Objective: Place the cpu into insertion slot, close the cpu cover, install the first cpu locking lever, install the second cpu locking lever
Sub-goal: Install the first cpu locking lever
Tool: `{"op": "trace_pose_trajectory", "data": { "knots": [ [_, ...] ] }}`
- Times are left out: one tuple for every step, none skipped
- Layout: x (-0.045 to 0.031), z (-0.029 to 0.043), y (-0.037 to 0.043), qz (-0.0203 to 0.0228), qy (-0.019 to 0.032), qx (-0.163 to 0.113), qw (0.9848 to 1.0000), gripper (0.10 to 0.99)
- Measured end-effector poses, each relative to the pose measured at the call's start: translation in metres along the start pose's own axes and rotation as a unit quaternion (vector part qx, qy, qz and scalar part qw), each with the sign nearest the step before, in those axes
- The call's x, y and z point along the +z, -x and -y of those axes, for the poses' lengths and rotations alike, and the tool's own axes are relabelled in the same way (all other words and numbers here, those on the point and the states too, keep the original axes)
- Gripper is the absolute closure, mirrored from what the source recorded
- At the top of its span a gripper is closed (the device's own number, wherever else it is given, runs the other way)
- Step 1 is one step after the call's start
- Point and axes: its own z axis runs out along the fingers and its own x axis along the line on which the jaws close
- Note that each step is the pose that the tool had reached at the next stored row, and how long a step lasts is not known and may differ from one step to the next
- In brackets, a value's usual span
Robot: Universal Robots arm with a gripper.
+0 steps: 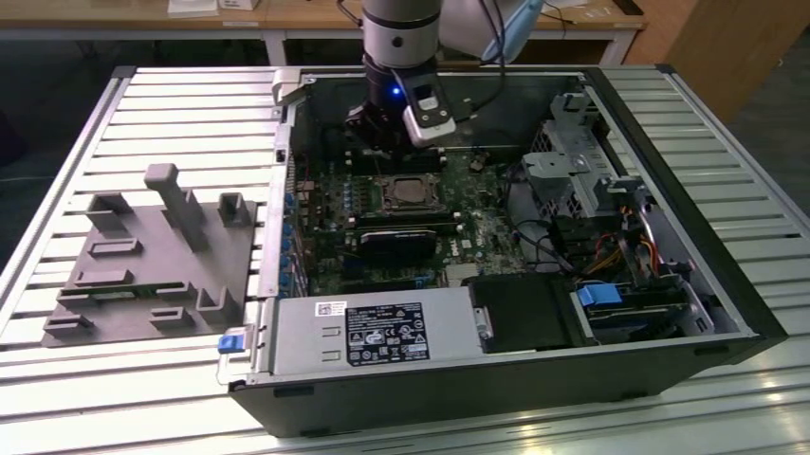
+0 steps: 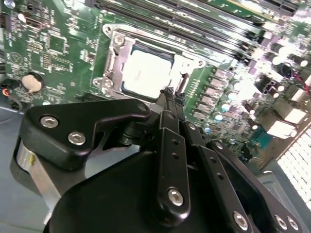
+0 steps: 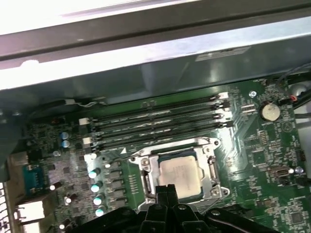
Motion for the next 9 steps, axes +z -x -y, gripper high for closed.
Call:
{"op": "trace_pose_trajectory", "data": {
  "knots": [
    [-0.0001, 0.0004, -0.0017, 0.0, 0.0, 0.0, 1.0, 0.984],
    [-0.0001, 0.0008, -0.0037, 0.0001, 0.0, 0.0, 1.0, 0.984],
    [-0.0002, 0.0013, -0.0061, 0.0002, 0.0, 0.0, 1.0, 0.984],
    [-0.0003, 0.0019, -0.0089, 0.0003, 0.0001, 0.0, 1.0, 0.984],
    [-0.0004, 0.0025, -0.0118, 0.0005, 0.0001, 0.0, 1.0, 0.984],
    [-0.0005, 0.0031, -0.0147, 0.0006, 0.0001, 0.0, 1.0, 0.984],
    [-0.0006, 0.0038, -0.0177, 0.0008, 0.0002, 0.0, 1.0, 0.984],
    [-0.0006, 0.0044, -0.0207, 0.001, 0.0002, 0.0, 1.0, 0.984],
    [-0.0007, 0.005, -0.0235, 0.0012, 0.0003, 0.0, 1.0, 0.984]
  ]
}}
